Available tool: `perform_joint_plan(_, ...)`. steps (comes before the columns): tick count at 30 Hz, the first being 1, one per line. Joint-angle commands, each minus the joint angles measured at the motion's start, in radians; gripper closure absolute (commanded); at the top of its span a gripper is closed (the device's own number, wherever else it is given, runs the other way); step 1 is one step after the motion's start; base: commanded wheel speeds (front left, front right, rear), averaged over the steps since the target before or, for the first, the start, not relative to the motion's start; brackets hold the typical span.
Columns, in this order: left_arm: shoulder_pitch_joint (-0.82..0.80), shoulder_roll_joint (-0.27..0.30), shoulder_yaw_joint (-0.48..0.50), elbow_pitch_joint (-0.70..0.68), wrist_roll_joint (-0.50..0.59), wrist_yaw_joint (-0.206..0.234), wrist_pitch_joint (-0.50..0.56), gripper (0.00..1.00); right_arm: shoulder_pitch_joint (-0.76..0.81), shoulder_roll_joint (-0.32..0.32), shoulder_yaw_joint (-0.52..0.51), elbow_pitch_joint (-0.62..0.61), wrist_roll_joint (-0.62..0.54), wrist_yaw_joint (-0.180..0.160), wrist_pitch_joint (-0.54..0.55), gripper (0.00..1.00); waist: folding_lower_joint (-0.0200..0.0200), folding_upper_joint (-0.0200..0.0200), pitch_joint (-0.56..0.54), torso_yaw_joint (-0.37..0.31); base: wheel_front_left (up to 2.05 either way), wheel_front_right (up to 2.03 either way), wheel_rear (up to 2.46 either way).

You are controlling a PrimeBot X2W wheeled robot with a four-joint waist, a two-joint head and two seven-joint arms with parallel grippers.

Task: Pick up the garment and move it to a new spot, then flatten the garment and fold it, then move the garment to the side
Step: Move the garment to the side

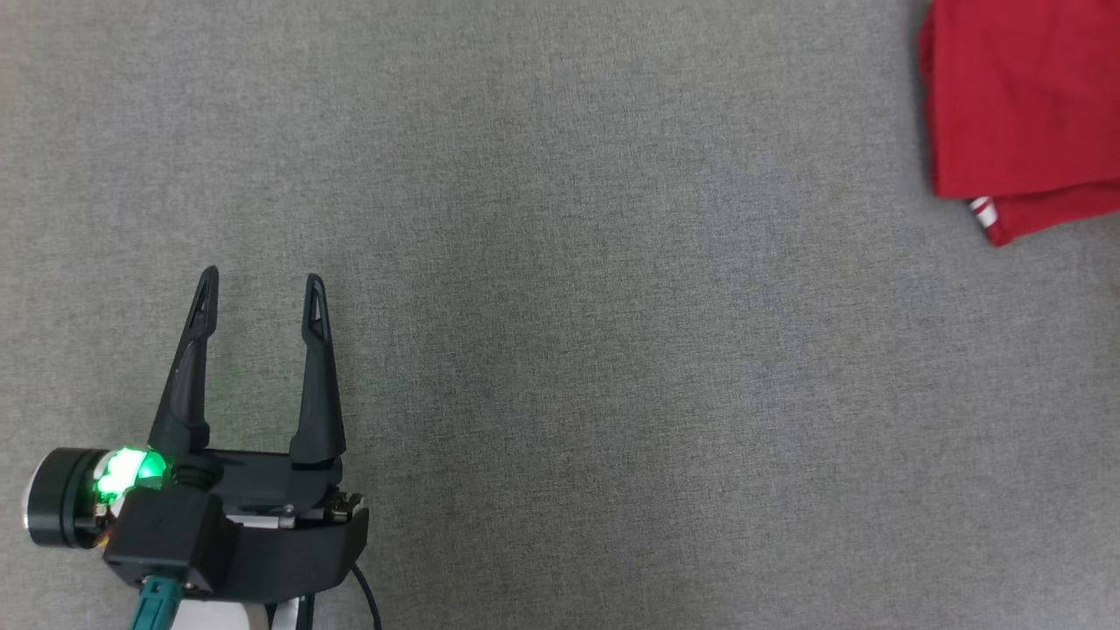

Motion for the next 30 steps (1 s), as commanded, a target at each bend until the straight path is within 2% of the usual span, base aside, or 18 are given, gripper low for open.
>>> perform_joint_plan(1,-0.003,0.001,-0.003,-0.015,0.005,0.009,-0.002,0.0,-0.026,-0.012,0.007,0.003,0.005,0.0,0.002,1.0,-0.0001,-0.0002,0.013,-0.003,0.0,0.0,0.0)
perform_joint_plan(4,0.0,0.003,-0.007,-0.034,0.002,0.019,-0.002,0.0,-0.06,-0.031,0.036,0.015,0.021,0.0,0.015,1.0,-0.0001,-0.0002,0.023,0.005,0.0,0.0,0.0)
perform_joint_plan(13,0.009,0.007,-0.003,-0.04,-0.006,0.029,-0.002,0.0,-0.077,-0.023,0.077,0.039,0.041,0.0,0.014,1.0,-0.0001,-0.0002,0.02,0.015,0.0,0.0,0.0)
perform_joint_plan(15,0.011,0.009,0.0,-0.04,-0.007,0.032,-0.002,0.0,-0.077,-0.016,0.081,0.052,0.053,0.0,0.022,0.24,-0.0001,-0.0002,0.016,0.014,0.0,0.0,0.0)
perform_joint_plan(16,0.013,0.009,0.001,-0.039,-0.007,0.034,-0.002,0.0,-0.079,-0.016,0.083,0.06,0.056,0.0,0.022,0.0,-0.0001,-0.0002,0.012,0.014,0.0,0.0,0.0)
perform_joint_plan(19,0.019,0.008,0.004,-0.03,-0.013,0.034,-0.002,0.0,-0.086,-0.015,0.093,0.076,0.047,0.0,-0.008,0.0,-0.0001,-0.0002,-0.008,0.014,0.0,0.0,0.0)
perform_joint_plan(24,0.042,0.006,0.015,-0.015,-0.03,0.03,-0.002,0.0,-0.063,0.024,0.074,0.089,0.081,0.0,-0.079,0.0,-0.0001,-0.0002,-0.071,0.012,0.0,0.0,0.0)
perform_joint_plan(30,0.11,0.002,0.047,0.024,-0.051,0.025,-0.002,0.0,0.023,0.115,0.034,0.051,0.133,0.0,-0.138,0.0,-0.0001,-0.0002,-0.169,0.001,0.0,0.0,0.0)
